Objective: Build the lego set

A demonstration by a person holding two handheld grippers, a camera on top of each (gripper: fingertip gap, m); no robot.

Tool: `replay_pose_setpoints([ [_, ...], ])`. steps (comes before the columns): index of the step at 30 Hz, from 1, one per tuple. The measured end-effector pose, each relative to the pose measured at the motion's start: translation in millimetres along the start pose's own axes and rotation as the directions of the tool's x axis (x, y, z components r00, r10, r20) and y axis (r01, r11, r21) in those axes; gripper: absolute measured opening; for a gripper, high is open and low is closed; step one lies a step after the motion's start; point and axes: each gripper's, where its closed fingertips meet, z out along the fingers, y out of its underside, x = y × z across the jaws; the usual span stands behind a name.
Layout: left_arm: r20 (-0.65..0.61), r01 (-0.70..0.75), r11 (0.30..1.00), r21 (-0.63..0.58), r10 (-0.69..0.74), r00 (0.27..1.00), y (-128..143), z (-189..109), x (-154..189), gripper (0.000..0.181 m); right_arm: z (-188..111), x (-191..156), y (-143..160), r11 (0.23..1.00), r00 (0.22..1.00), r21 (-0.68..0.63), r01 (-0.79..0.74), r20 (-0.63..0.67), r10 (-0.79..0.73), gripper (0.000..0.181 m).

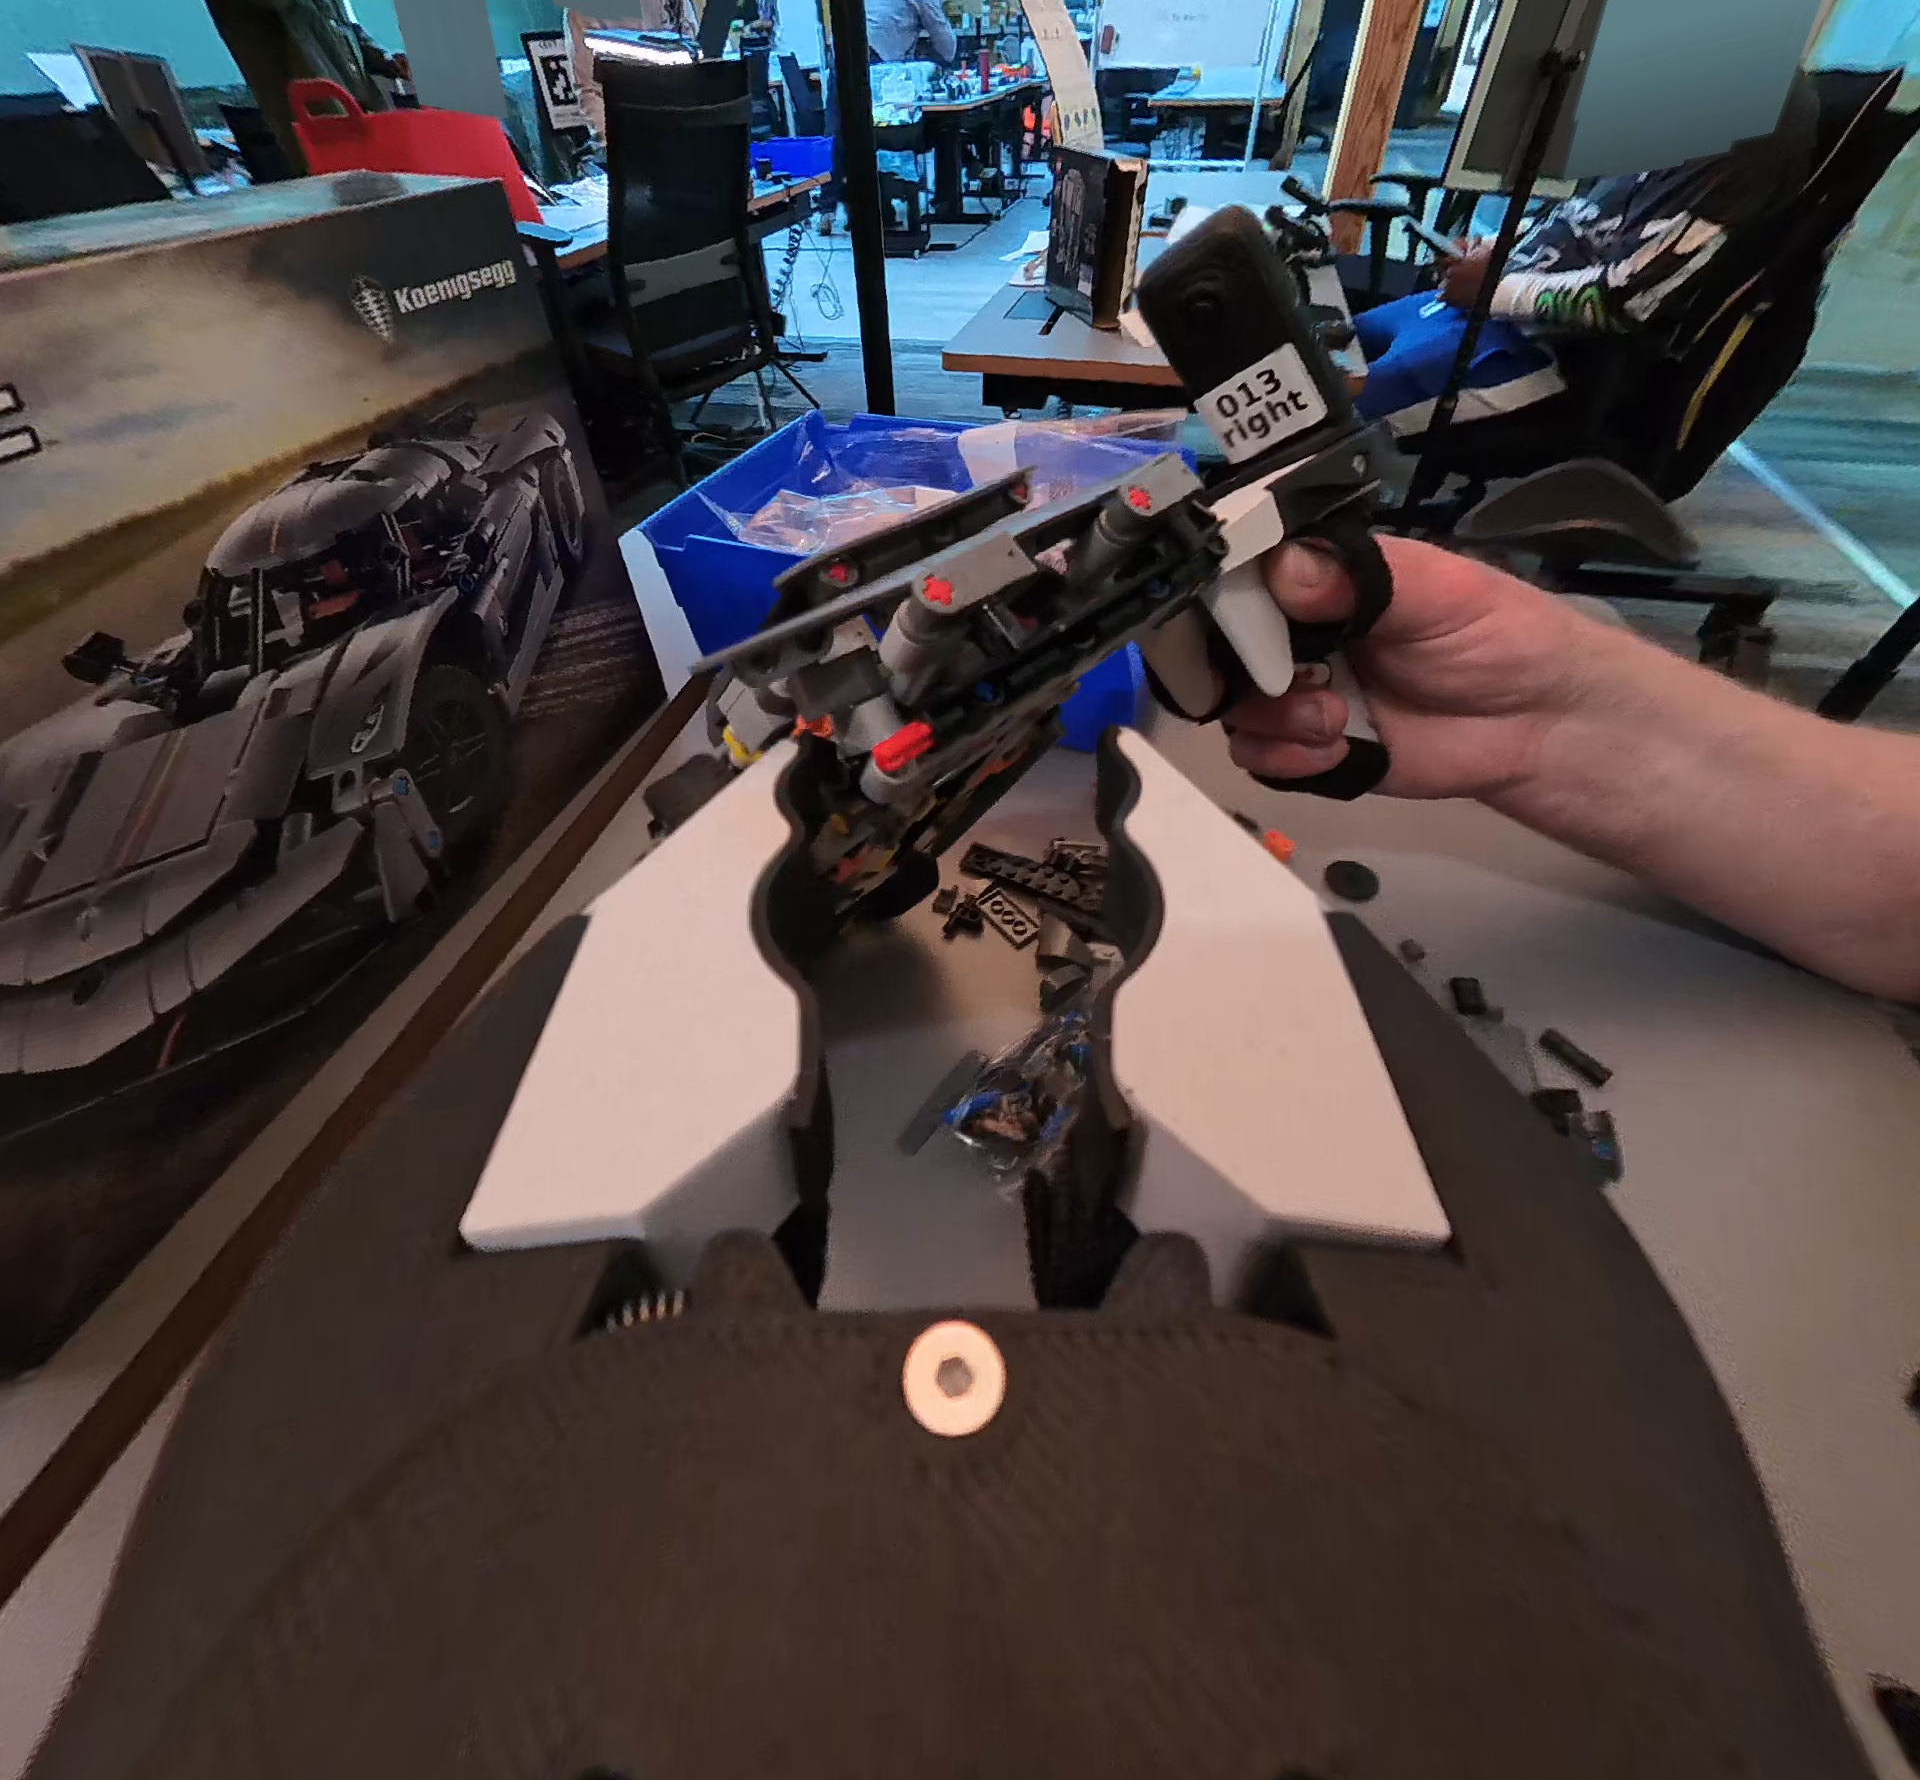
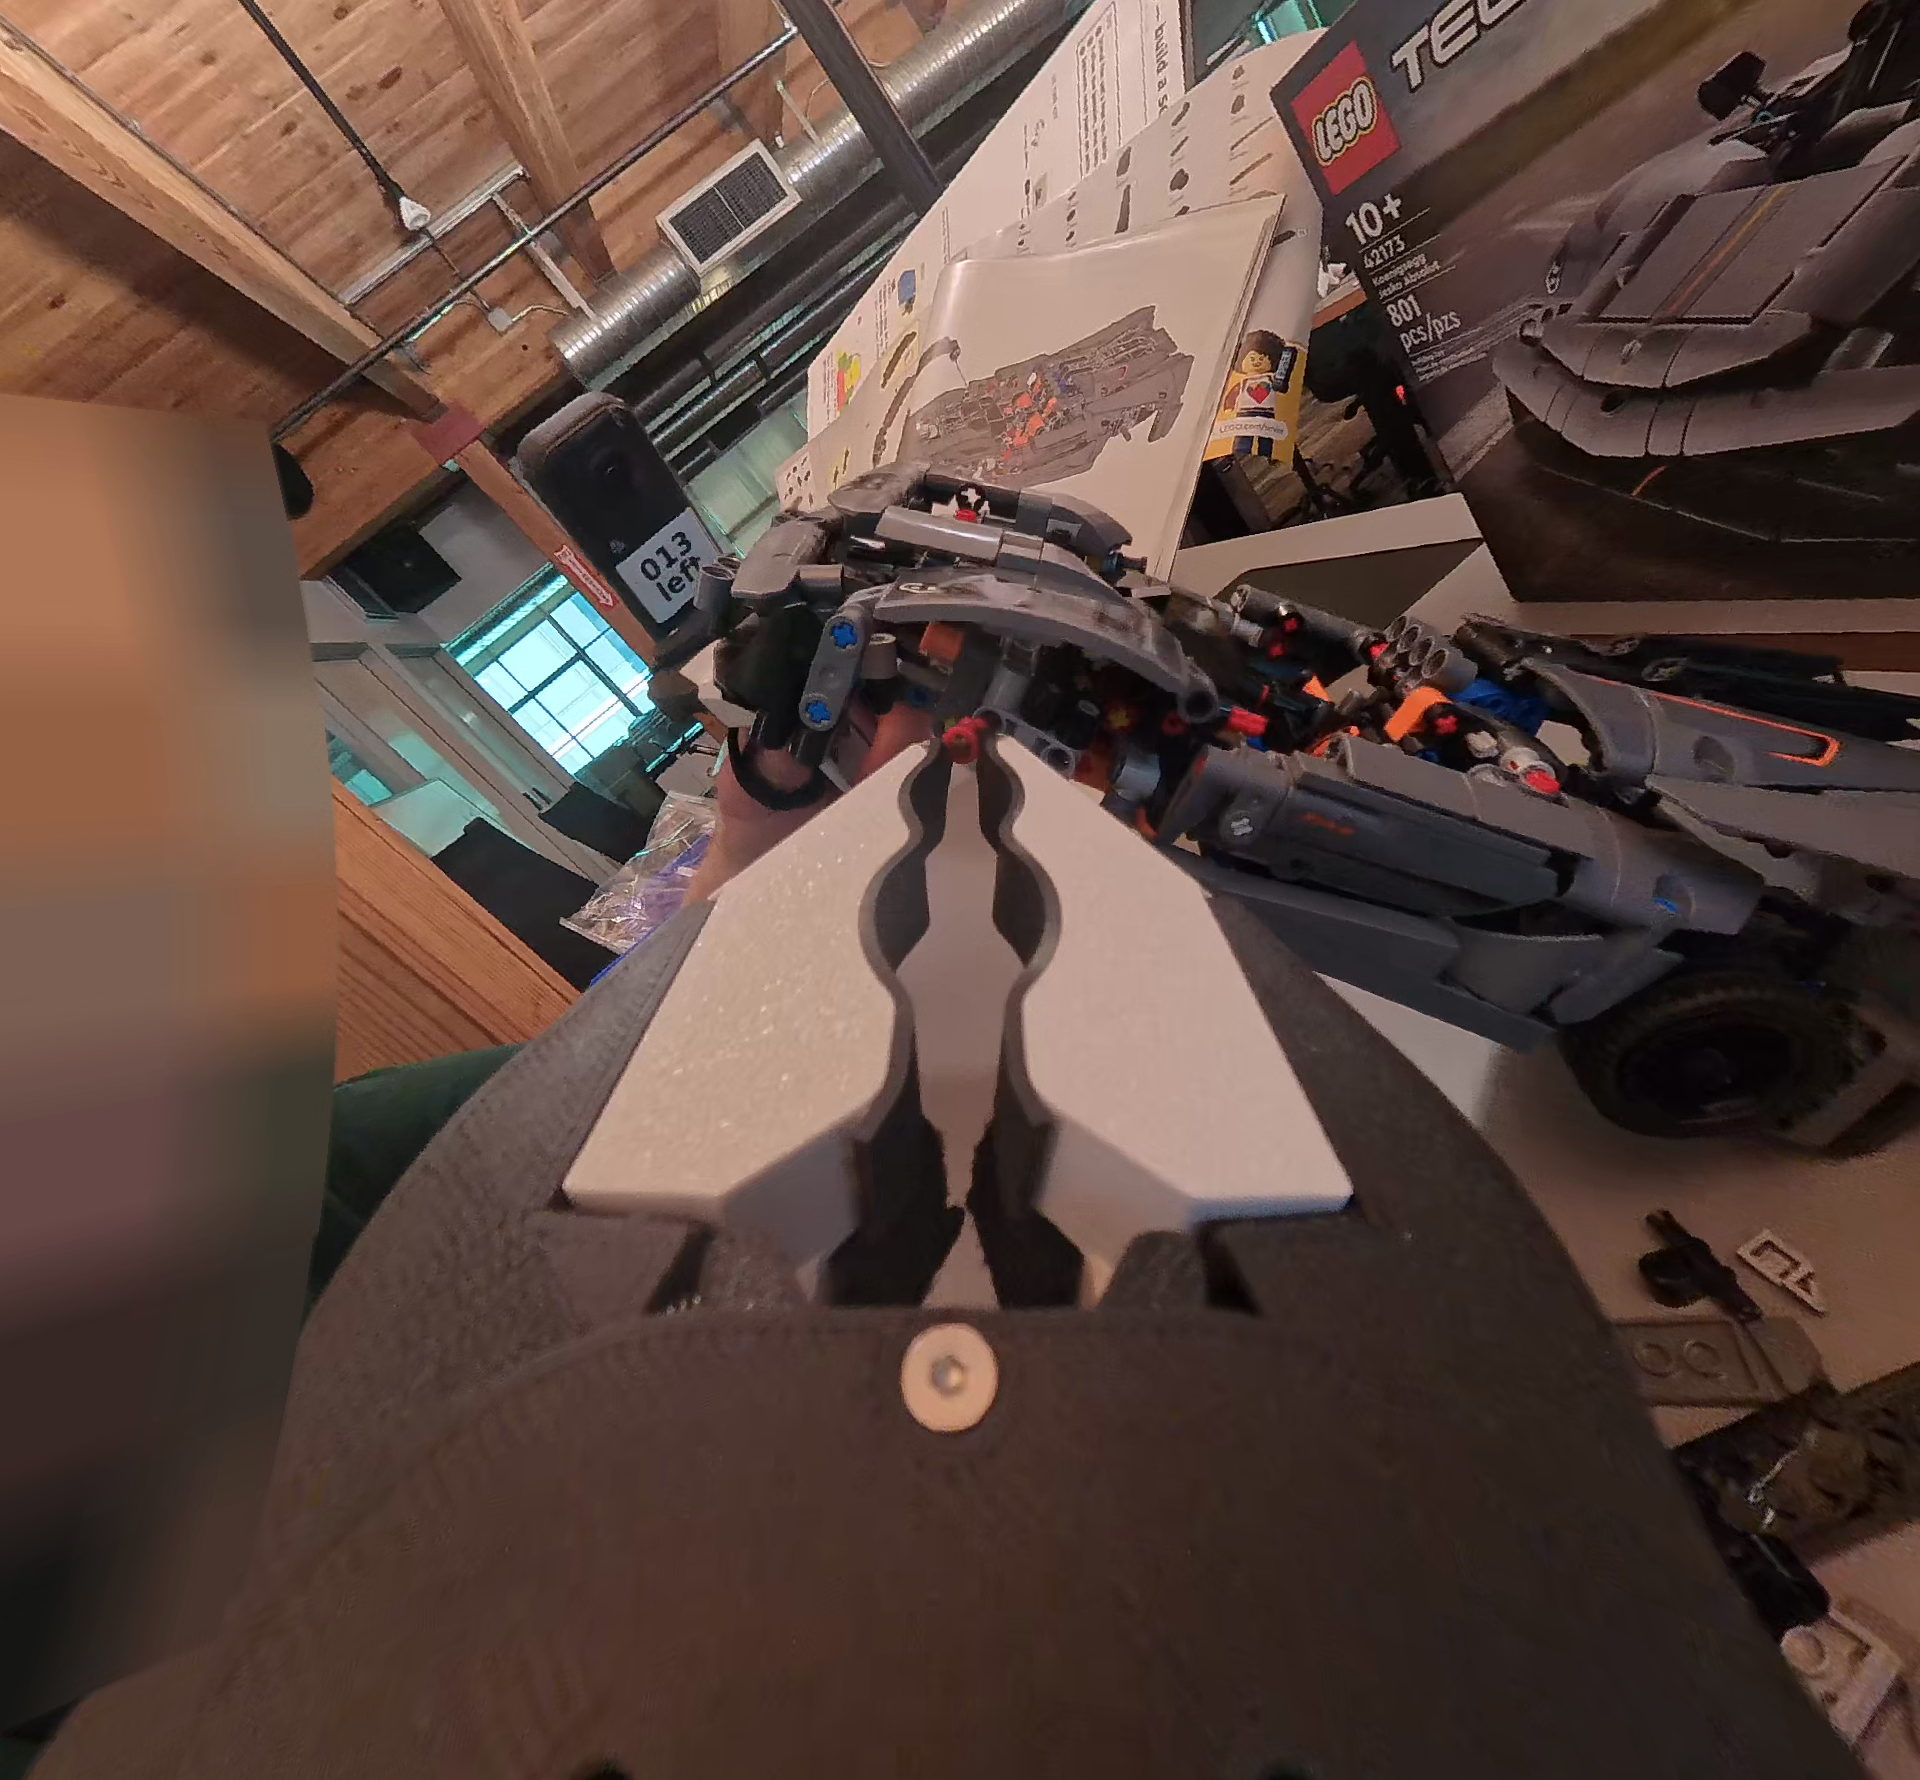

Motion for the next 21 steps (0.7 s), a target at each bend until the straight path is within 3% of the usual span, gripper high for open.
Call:
replay_pose_setpoints([
  [7, 0.065, -0.095, 0.995, -0.026, 0.097, 0.993, 9, 0, 0, 0.053, 1, -1, 1, 1.0, 1.0, -0.006, 0.004, 0.003, -0.004, 0.003],
  [21, 0.133, -0.057, 0.998, -0.002, 0.057, 0.989, 16, 0, -12, 0.043, 5, 6, 8, 0.999, 1.0, -0.031, 0.013, -0.013, -0.013, 0.003],
])
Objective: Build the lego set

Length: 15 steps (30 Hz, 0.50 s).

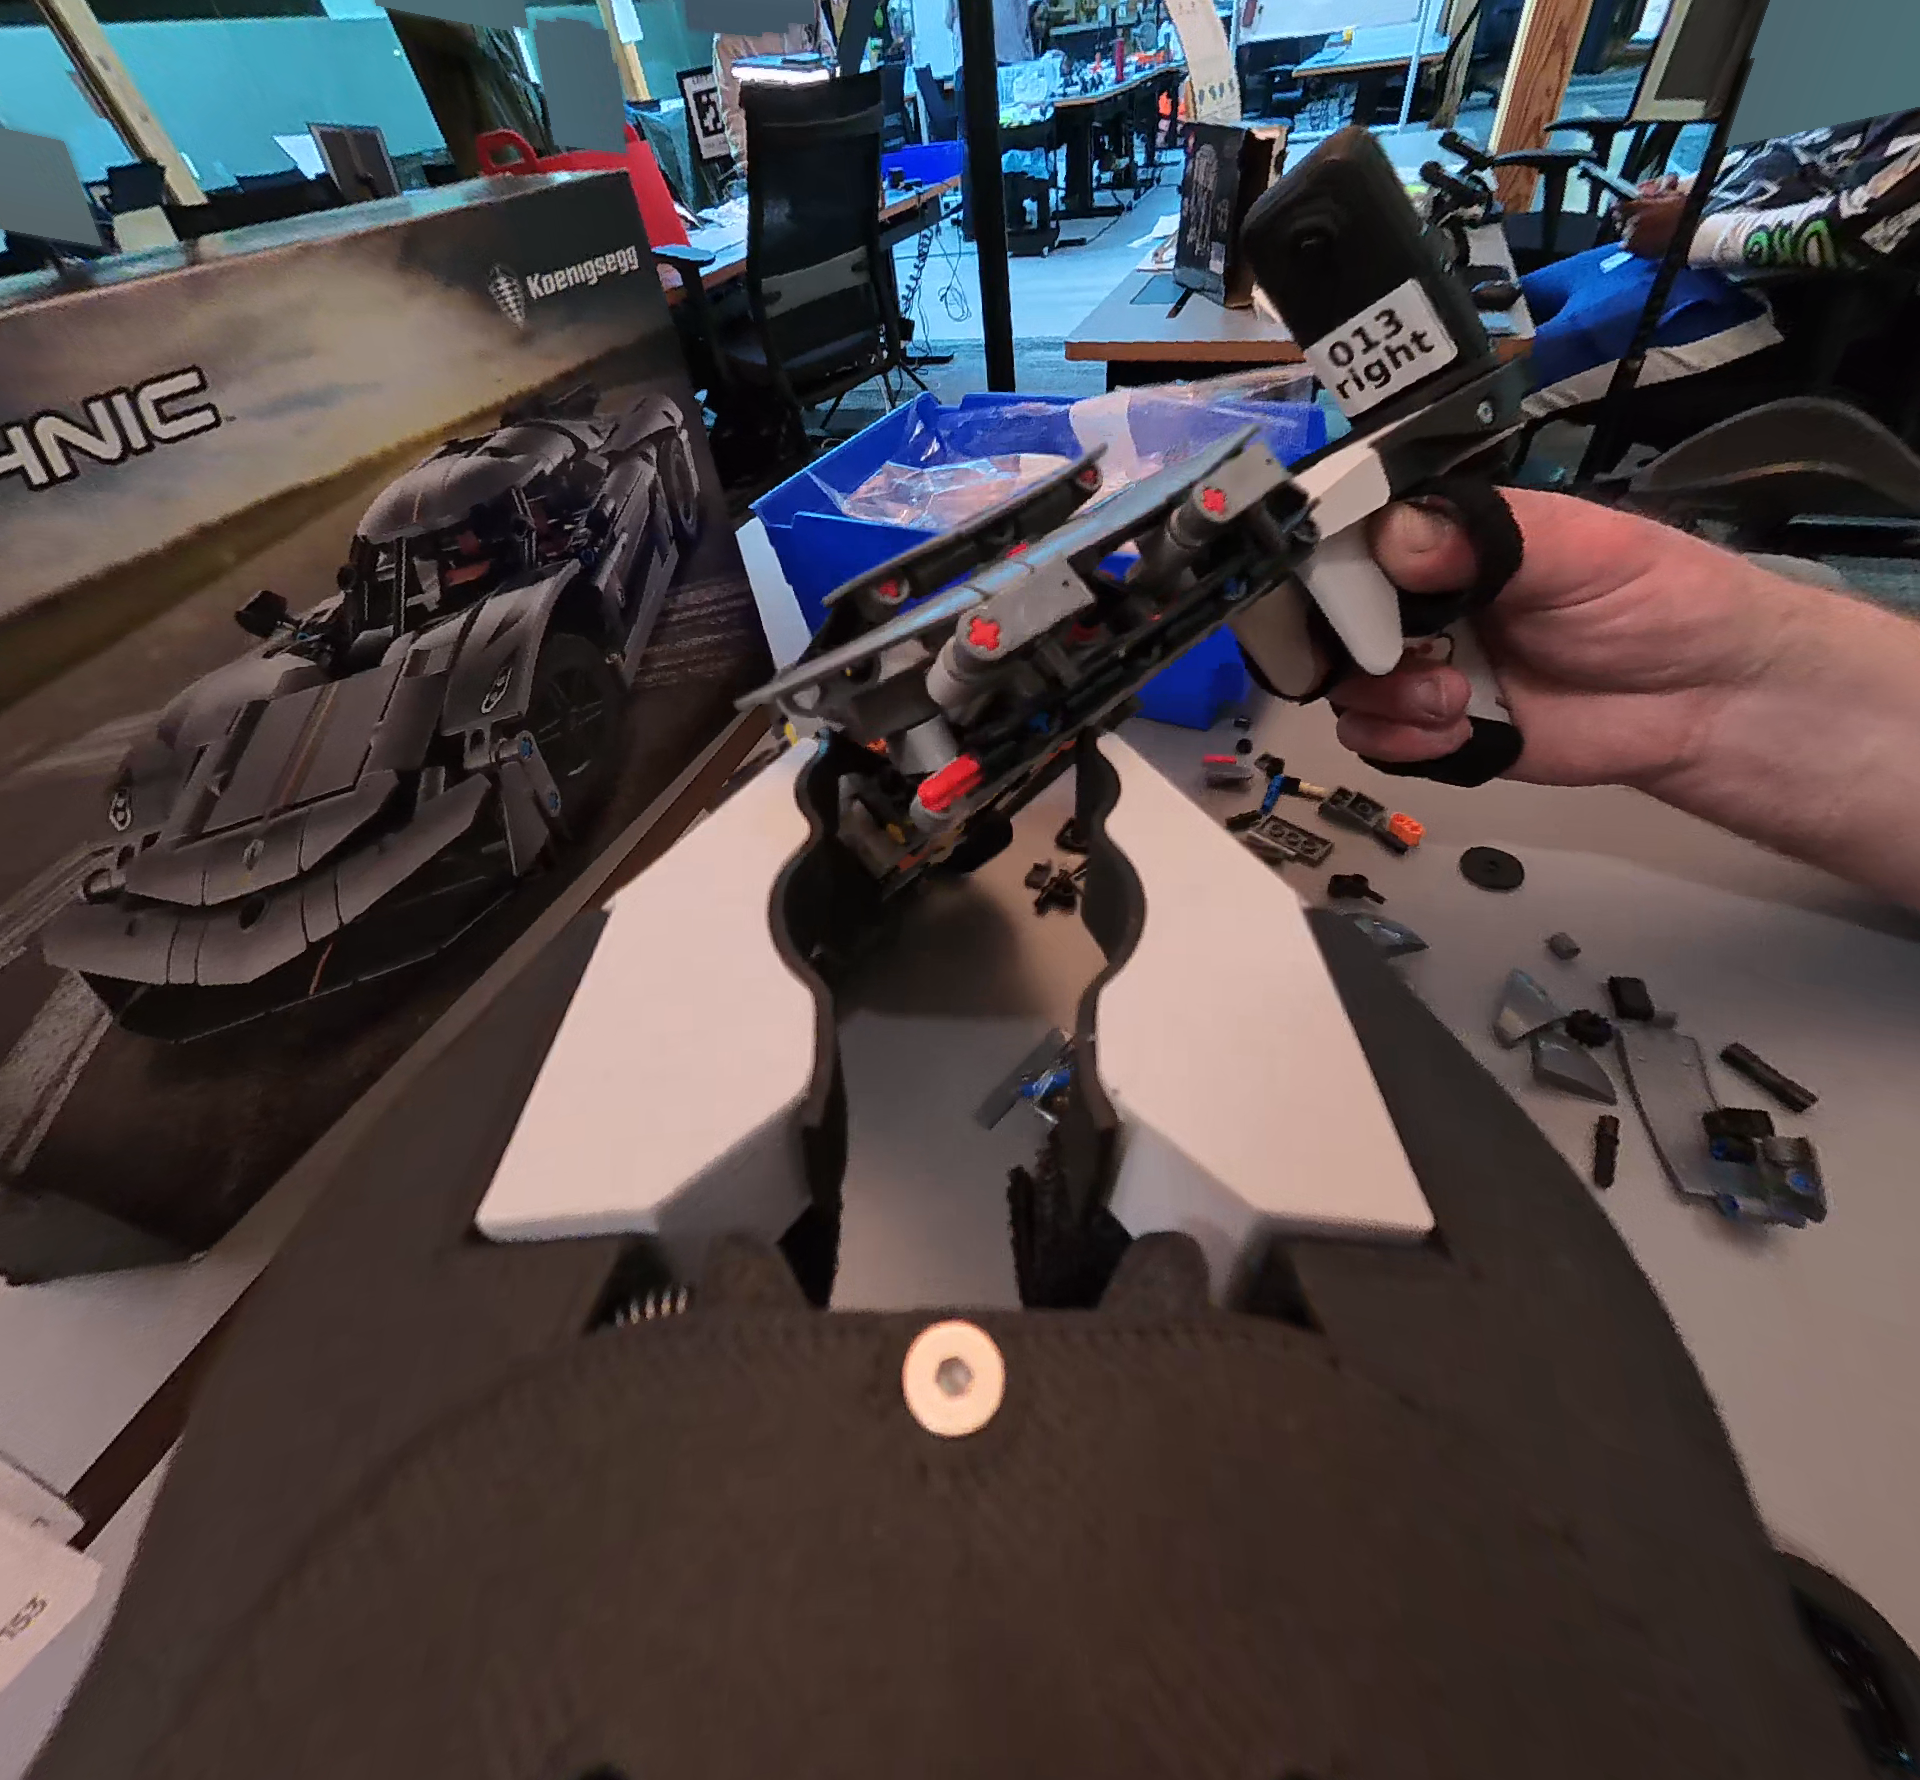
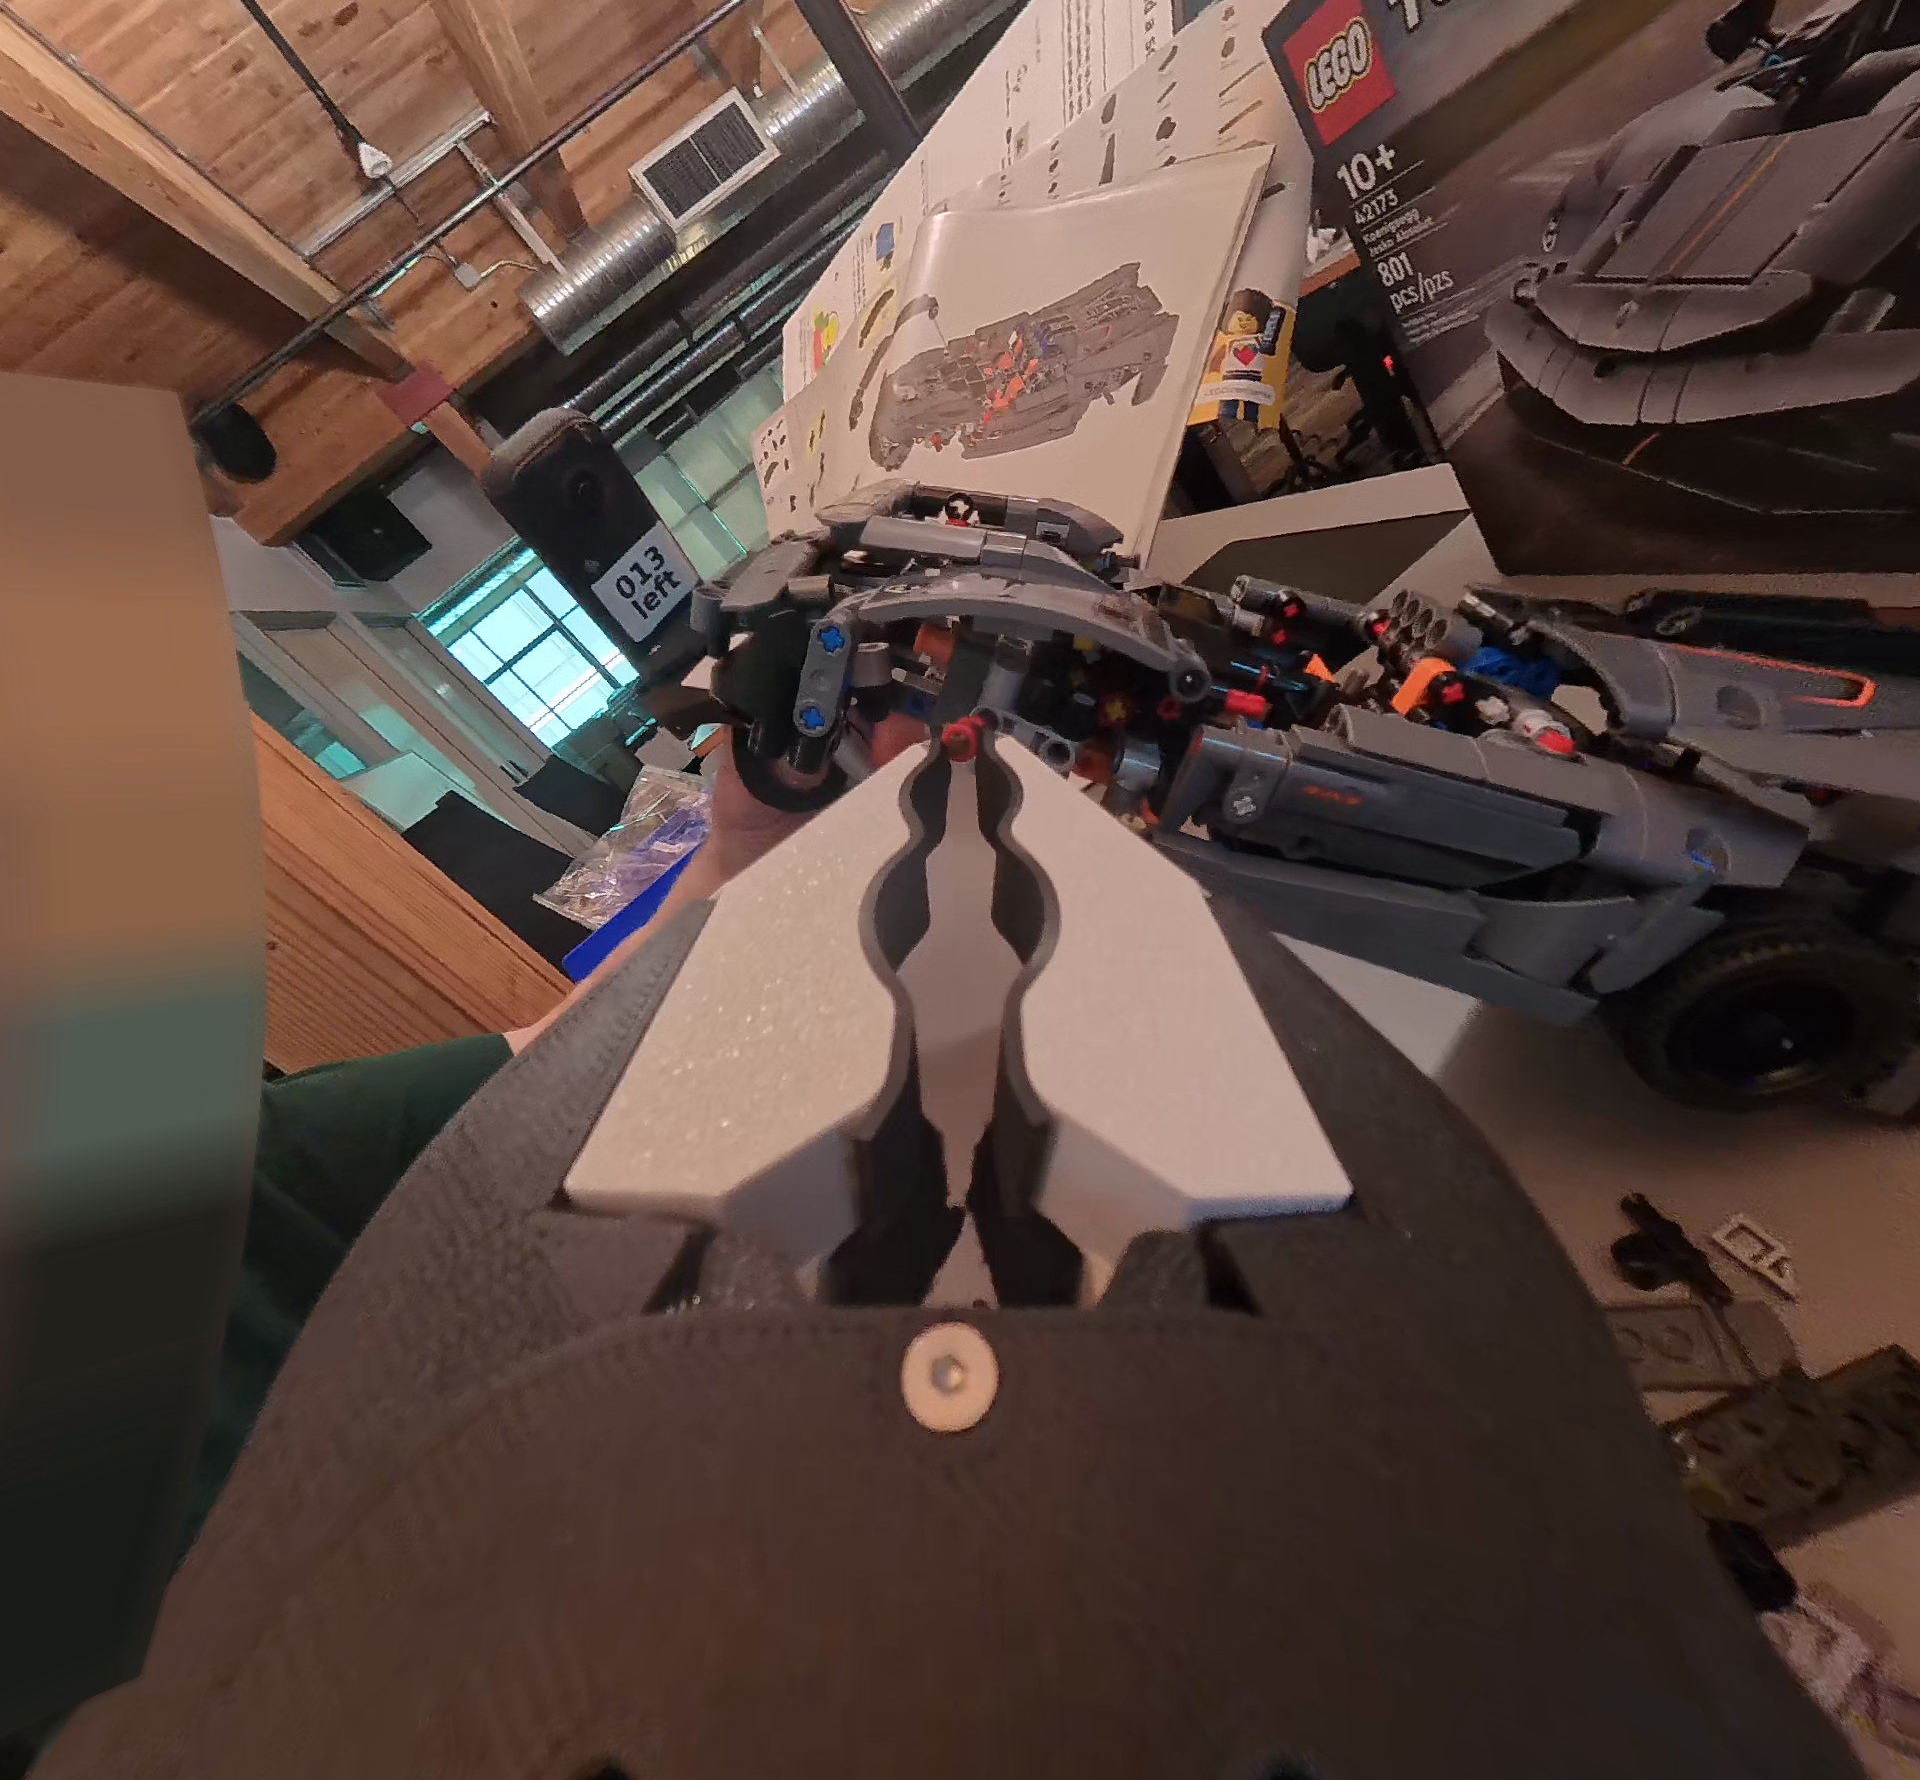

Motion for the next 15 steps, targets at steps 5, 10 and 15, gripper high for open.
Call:
replay_pose_setpoints([
  [5, 0.009, 0.006, 1.0, 0.001, -0.006, 1.0, 0, 1, -1, 0.044, 0, 4, 2, 1.0, 1.0, -0.01, -0.006, -0.009, 0.006, 0.003],
  [10, 0.02, 0.008, 1.0, 0.014, -0.009, 1.0, -2, -5, -8, 0.043, 6, -2, 6, 1.0, 1.0, -0.021, -0.007, 0.015, 0.007, 0.0],
  [15, 0.014, 0.027, 0.999, 0.03, -0.027, 1.0, -8, -19, -17, 0.043, 22, -18, 10, 0.999, 0.998, -0.042, 0.029, 0.055, -0.026, 0.0],
])
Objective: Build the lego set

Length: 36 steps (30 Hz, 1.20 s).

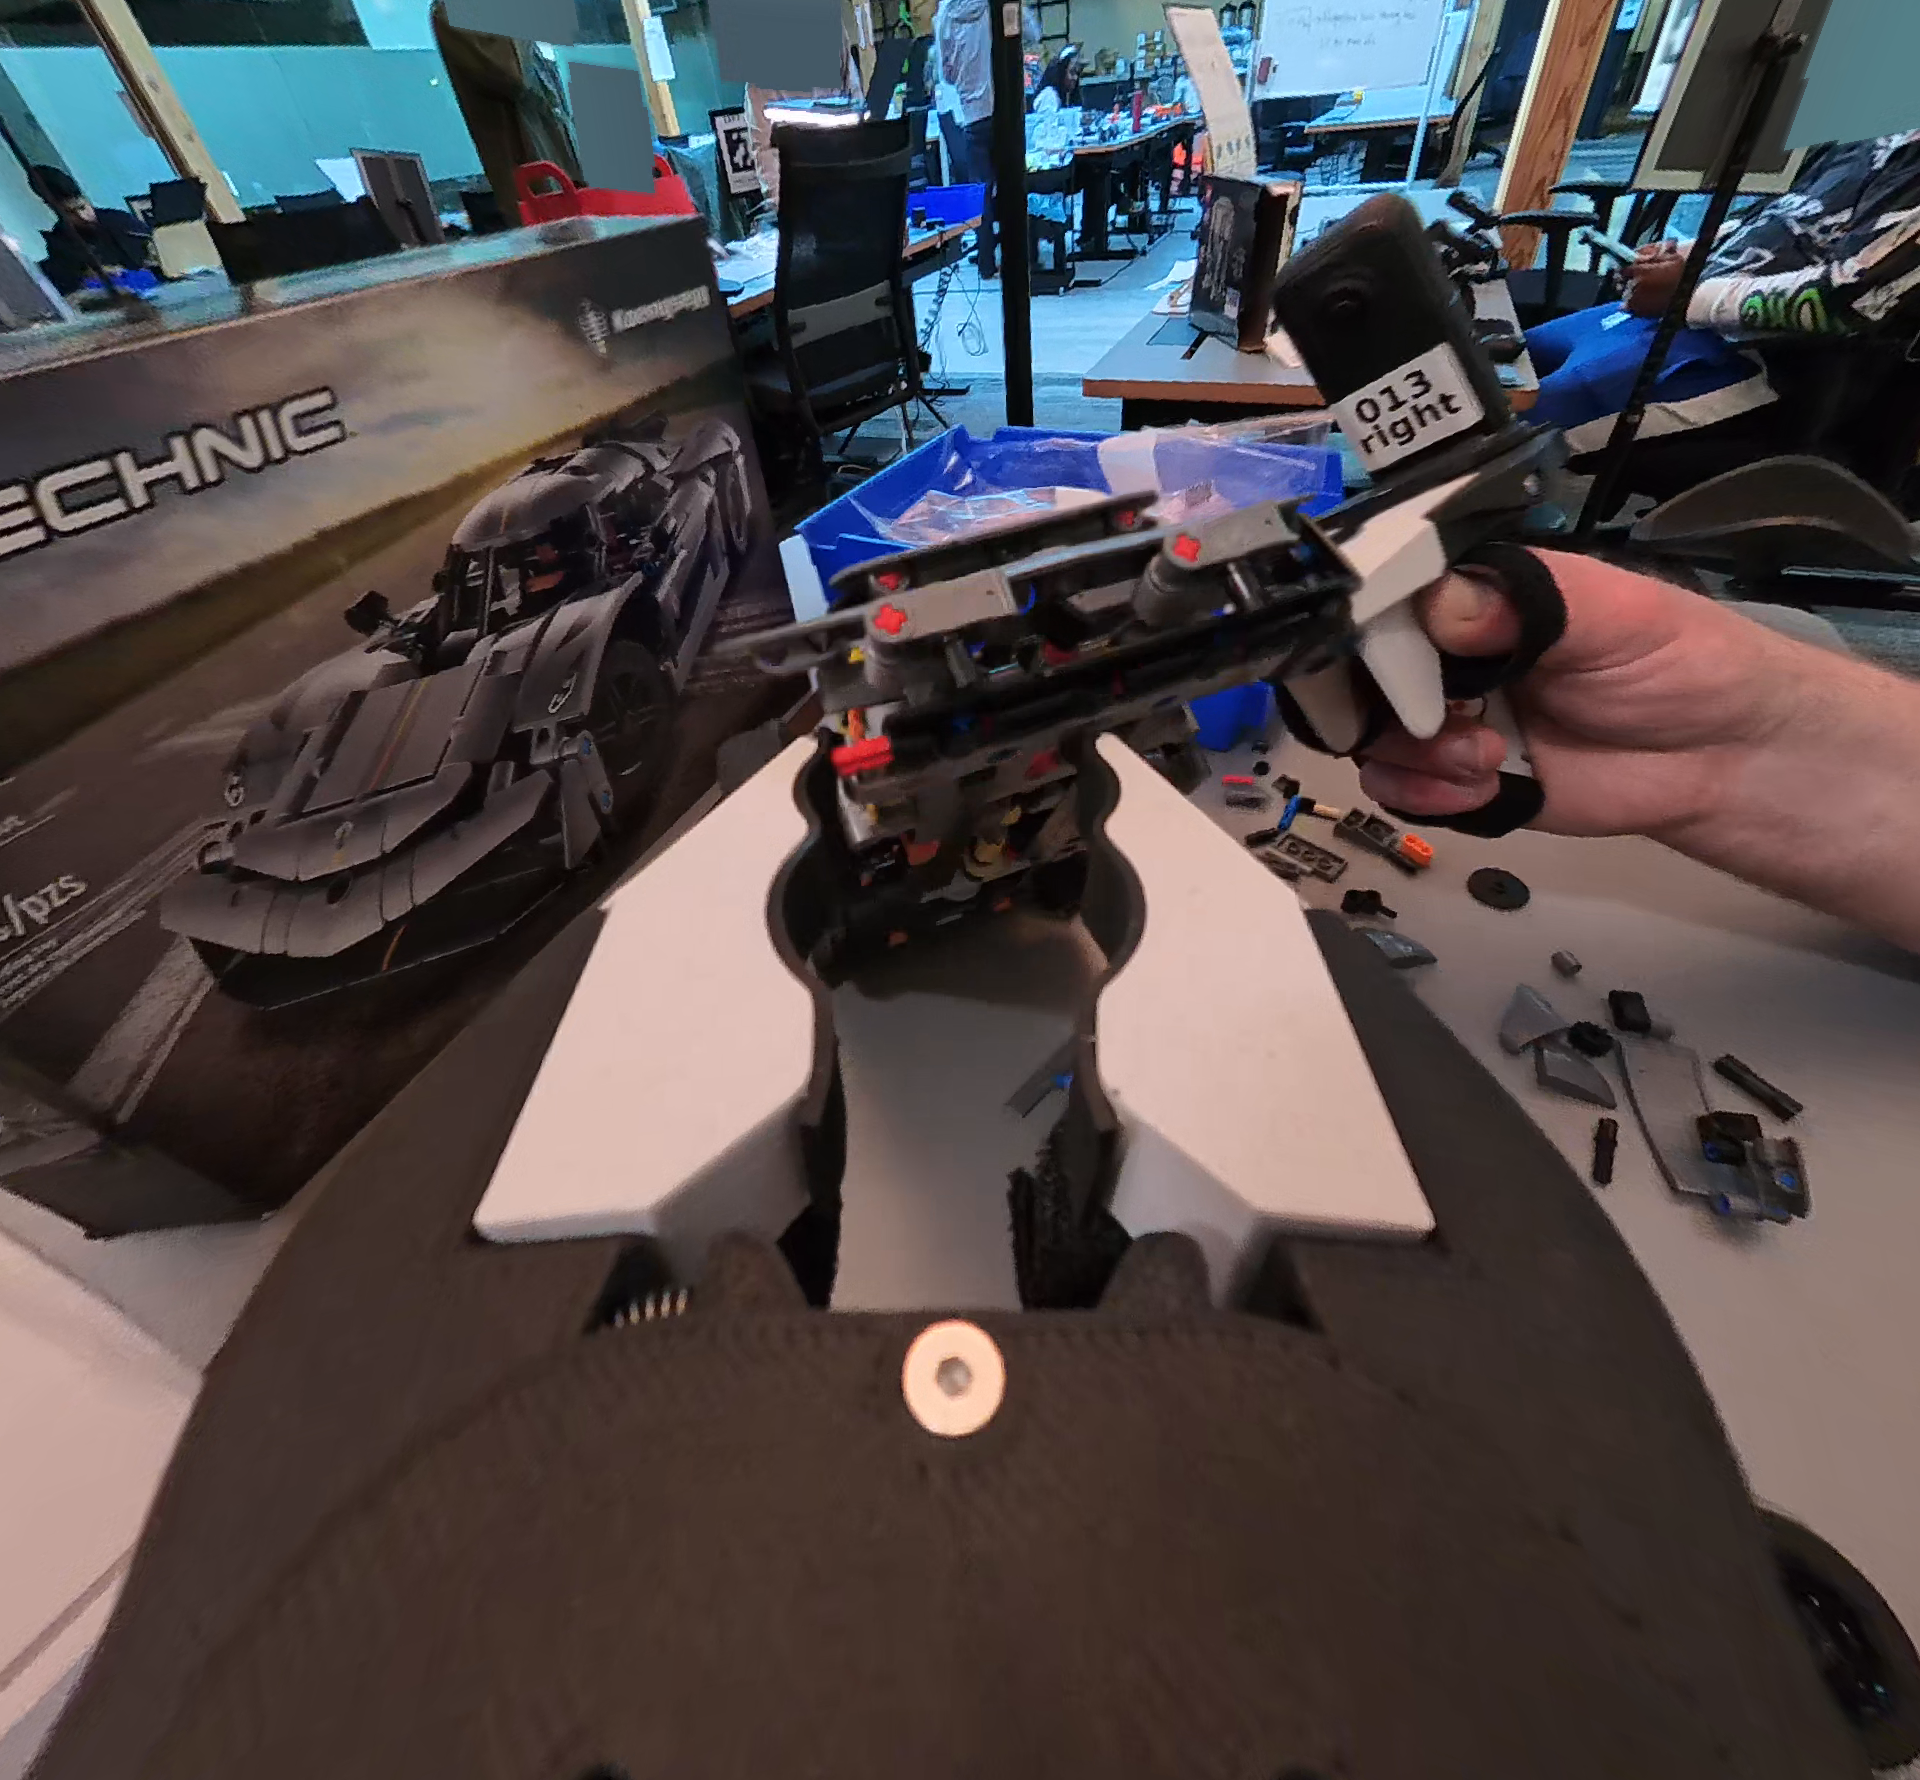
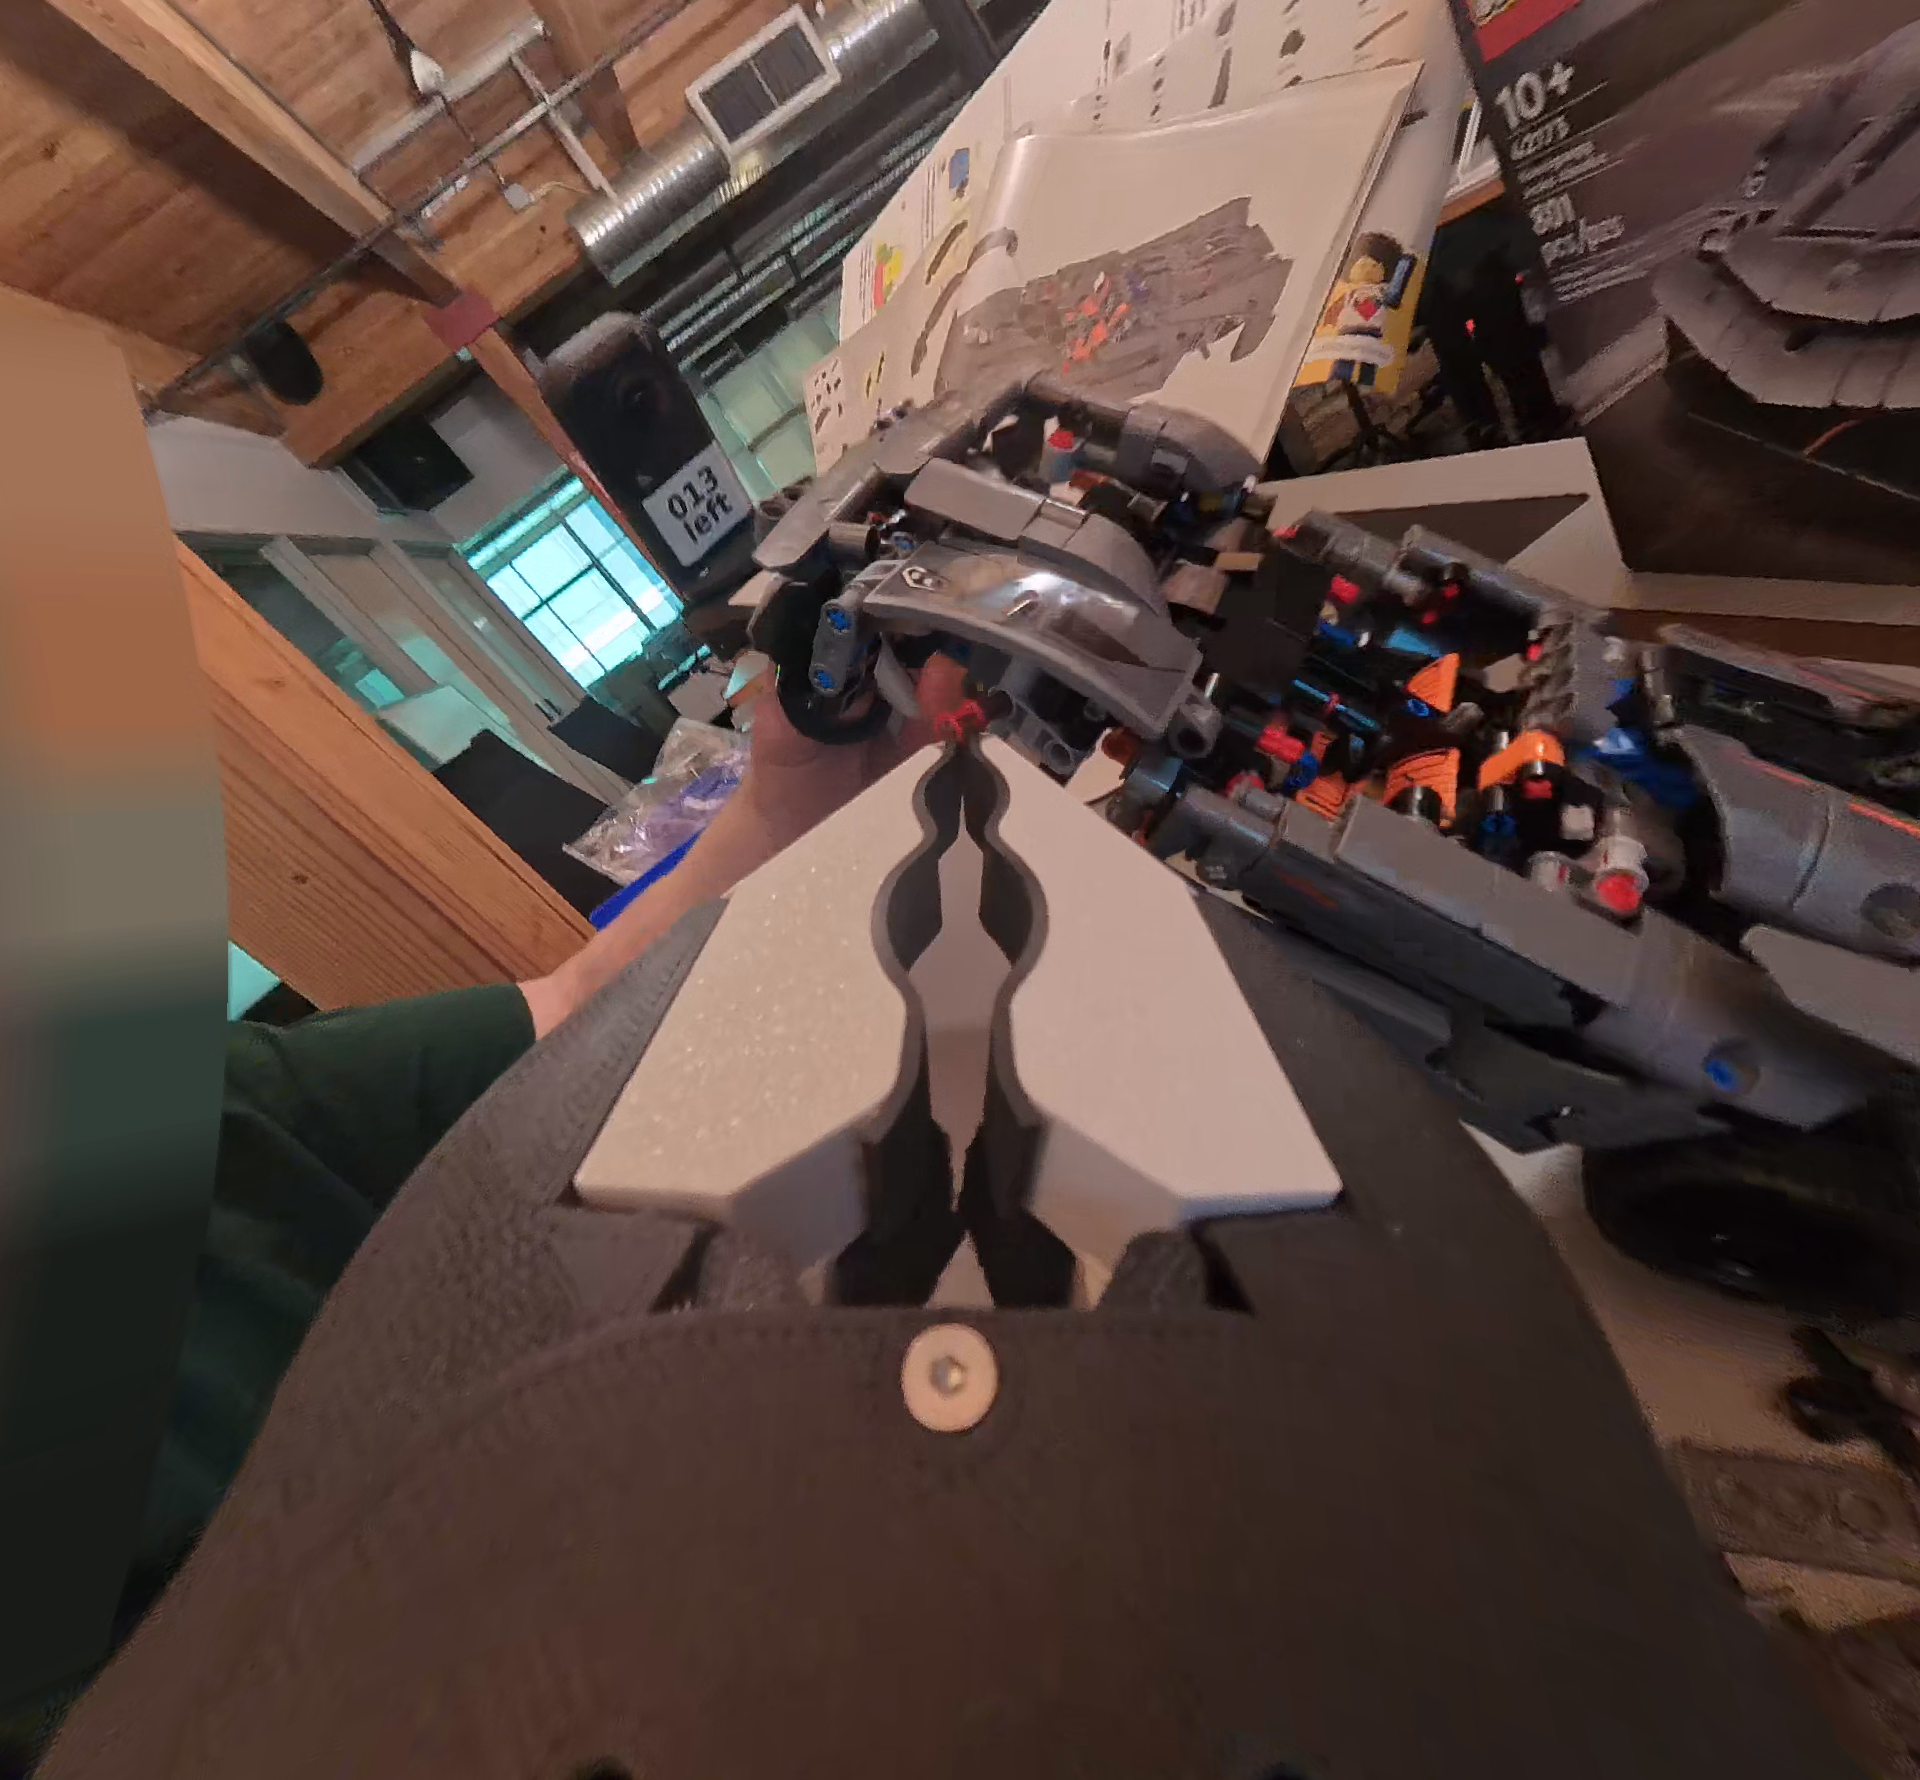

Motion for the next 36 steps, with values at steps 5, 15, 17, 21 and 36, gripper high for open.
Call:
replay_pose_setpoints([
  [5, 0.014, 0.018, 1.0, -0.023, -0.018, 1.0, -2, -5, -6, 0.045, 8, -4, -1, 1.0, 1.0, -0.006, -0.005, 0.015, 0.006, 0.0],
  [15, -0.008, -0.008, 1.0, -0.006, 0.008, 1.0, -36, 13, 3, 0.051, -8, -21, -21, 0.998, 0.999, 0.052, 0.041, 0.025, -0.042, 0.0],
  [17, -0.016, -0.009, 1.0, -0.01, 0.009, 1.0, -43, 25, 2, 0.051, -15, -16, -29, 0.997, 0.999, 0.078, 0.008, 0.043, -0.012, 0.0],
  [21, -0.048, 0.034, 0.999, -0.01, -0.035, 0.998, -53, 52, -5, 0.048, -28, -6, -41, 0.996, 1.0, 0.086, 0.008, 0.015, -0.009, 0.0],
  [36, -0.019, 0.016, 1.0, 0.022, -0.015, 1.0, -55, 104, -12, 0.051, -55, 28, -57, 0.989, 0.973, 0.05, 0.142, -0.188, -0.13, 0.0],
])
